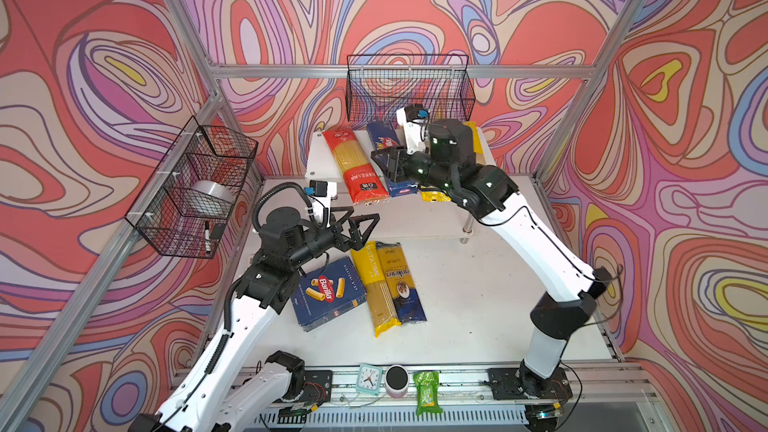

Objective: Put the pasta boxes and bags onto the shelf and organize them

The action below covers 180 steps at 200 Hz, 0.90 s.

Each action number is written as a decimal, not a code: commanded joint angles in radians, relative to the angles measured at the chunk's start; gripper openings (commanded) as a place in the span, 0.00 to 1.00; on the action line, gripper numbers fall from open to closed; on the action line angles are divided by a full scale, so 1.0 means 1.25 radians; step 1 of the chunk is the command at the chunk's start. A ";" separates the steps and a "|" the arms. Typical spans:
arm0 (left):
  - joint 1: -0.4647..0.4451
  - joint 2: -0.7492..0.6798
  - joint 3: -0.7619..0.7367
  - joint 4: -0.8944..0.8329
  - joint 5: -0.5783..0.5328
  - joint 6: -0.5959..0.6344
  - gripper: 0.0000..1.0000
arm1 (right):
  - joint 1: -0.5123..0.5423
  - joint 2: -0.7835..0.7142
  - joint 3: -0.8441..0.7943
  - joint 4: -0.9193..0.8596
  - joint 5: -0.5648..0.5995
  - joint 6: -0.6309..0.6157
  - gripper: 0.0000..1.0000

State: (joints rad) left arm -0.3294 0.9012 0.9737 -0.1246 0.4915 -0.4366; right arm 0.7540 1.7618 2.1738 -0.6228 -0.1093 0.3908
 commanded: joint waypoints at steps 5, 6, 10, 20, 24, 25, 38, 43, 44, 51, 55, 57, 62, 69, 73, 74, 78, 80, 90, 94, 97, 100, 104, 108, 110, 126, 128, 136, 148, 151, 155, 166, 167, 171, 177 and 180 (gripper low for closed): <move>0.029 -0.064 -0.003 -0.159 -0.118 0.045 1.00 | 0.040 -0.103 -0.112 0.011 -0.045 -0.045 0.32; 0.029 -0.067 -0.005 -0.161 -0.120 0.044 1.00 | 0.042 -0.104 -0.114 0.010 -0.045 -0.046 0.32; 0.034 -0.075 -0.013 -0.167 -0.129 0.040 1.00 | 0.052 -0.112 -0.124 0.003 -0.045 -0.052 0.32; 0.048 -0.096 -0.031 -0.181 -0.138 0.033 1.00 | 0.077 -0.123 -0.137 -0.026 -0.036 -0.067 0.29; 0.053 -0.102 -0.036 -0.186 -0.139 0.030 1.00 | 0.089 -0.127 -0.142 -0.038 -0.034 -0.076 0.29; 0.053 -0.104 -0.037 -0.188 -0.139 0.030 1.00 | 0.093 -0.128 -0.142 -0.040 -0.033 -0.078 0.28; 0.063 -0.122 -0.053 -0.214 -0.151 0.031 1.00 | 0.126 -0.143 -0.173 -0.061 -0.014 -0.086 0.24; 0.064 -0.129 -0.062 -0.224 -0.159 0.030 1.00 | 0.135 -0.152 -0.194 -0.055 -0.011 -0.084 0.22; 0.064 -0.131 -0.063 -0.225 -0.162 0.030 1.00 | 0.137 -0.154 -0.200 -0.053 -0.011 -0.083 0.21; 0.064 -0.140 -0.079 -0.231 -0.175 0.029 1.00 | 0.146 -0.168 -0.236 -0.038 -0.022 -0.080 0.20; 0.065 -0.146 -0.093 -0.230 -0.183 0.028 1.00 | 0.149 -0.175 -0.254 -0.028 -0.029 -0.077 0.20; 0.065 -0.147 -0.098 -0.229 -0.188 0.027 1.00 | 0.151 -0.178 -0.262 -0.025 -0.030 -0.075 0.20; 0.065 -0.156 -0.118 -0.223 -0.194 0.025 1.00 | 0.154 -0.187 -0.282 -0.015 -0.025 -0.068 0.19; 0.067 -0.167 -0.142 -0.218 -0.208 0.025 1.00 | 0.159 -0.197 -0.307 -0.001 -0.016 -0.064 0.16; 0.066 -0.172 -0.155 -0.216 -0.217 0.024 1.00 | 0.161 -0.200 -0.320 0.007 -0.015 -0.064 0.15; 0.066 -0.174 -0.158 -0.216 -0.219 0.024 1.00 | 0.161 -0.201 -0.323 0.008 -0.015 -0.064 0.14; 0.066 -0.179 -0.171 -0.213 -0.228 0.026 1.00 | 0.162 -0.204 -0.334 0.016 -0.016 -0.064 0.13; 0.067 -0.181 -0.178 -0.212 -0.232 0.026 1.00 | 0.162 -0.204 -0.337 0.017 -0.015 -0.064 0.12; 0.067 -0.195 -0.211 -0.197 -0.256 0.032 1.00 | 0.164 -0.200 -0.347 0.020 -0.009 -0.063 0.07; 0.066 -0.199 -0.222 -0.196 -0.268 0.034 1.00 | 0.164 -0.195 -0.348 0.019 -0.010 -0.065 0.07; 0.066 -0.201 -0.231 -0.195 -0.279 0.036 1.00 | 0.164 -0.192 -0.348 0.017 -0.013 -0.067 0.07; 0.067 -0.204 -0.240 -0.195 -0.290 0.036 1.00 | 0.164 -0.188 -0.346 0.016 -0.013 -0.069 0.07; 0.066 -0.208 -0.250 -0.193 -0.301 0.038 1.00 | 0.164 -0.182 -0.343 0.013 -0.012 -0.070 0.06; 0.066 -0.212 -0.260 -0.191 -0.311 0.042 1.00 | 0.164 -0.177 -0.338 0.010 -0.012 -0.072 0.05; 0.067 -0.214 -0.266 -0.190 -0.315 0.044 1.00 | 0.164 -0.174 -0.336 0.010 -0.012 -0.073 0.05; 0.066 -0.234 -0.306 -0.175 -0.340 0.046 1.00 | 0.164 -0.155 -0.323 0.013 -0.003 -0.084 0.03; 0.067 -0.237 -0.312 -0.173 -0.342 0.047 1.00 | 0.164 -0.153 -0.320 0.012 -0.001 -0.085 0.03; 0.066 -0.250 -0.331 -0.160 -0.347 0.049 1.00 | 0.164 -0.144 -0.311 0.013 0.001 -0.091 0.03; 0.066 -0.266 -0.353 -0.148 -0.365 0.047 1.00 | 0.165 -0.126 -0.297 0.011 0.011 -0.099 0.03; 0.066 -0.270 -0.358 -0.145 -0.369 0.049 1.00 | 0.164 -0.121 -0.292 0.011 0.010 -0.101 0.03; 0.066 -0.276 -0.359 -0.140 -0.373 0.052 1.00 | 0.164 -0.114 -0.286 0.009 0.010 -0.103 0.03; 0.066 -0.285 -0.393 -0.134 -0.387 0.058 1.00 | 0.165 -0.095 -0.272 0.004 0.010 -0.107 0.03; 0.067 -0.286 -0.395 -0.134 -0.387 0.059 1.00 | 0.165 -0.094 -0.271 0.004 0.010 -0.107 0.03; 0.066 -0.287 -0.400 -0.129 -0.389 0.064 1.00 | 0.164 -0.087 -0.266 0.004 0.010 -0.108 0.03; 0.066 -0.289 -0.406 -0.126 -0.390 0.072 1.00 | 0.164 -0.081 -0.259 0.007 0.009 -0.111 0.03; 0.066 -0.289 -0.409 -0.124 -0.392 0.075 1.00 | 0.164 -0.076 -0.255 0.007 0.010 -0.113 0.03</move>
State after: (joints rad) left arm -0.2535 0.5579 0.4988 -0.3271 0.0566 -0.3817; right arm 0.9550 1.6207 1.8133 -0.6205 -0.1131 0.2783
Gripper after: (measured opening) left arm 0.994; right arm 0.047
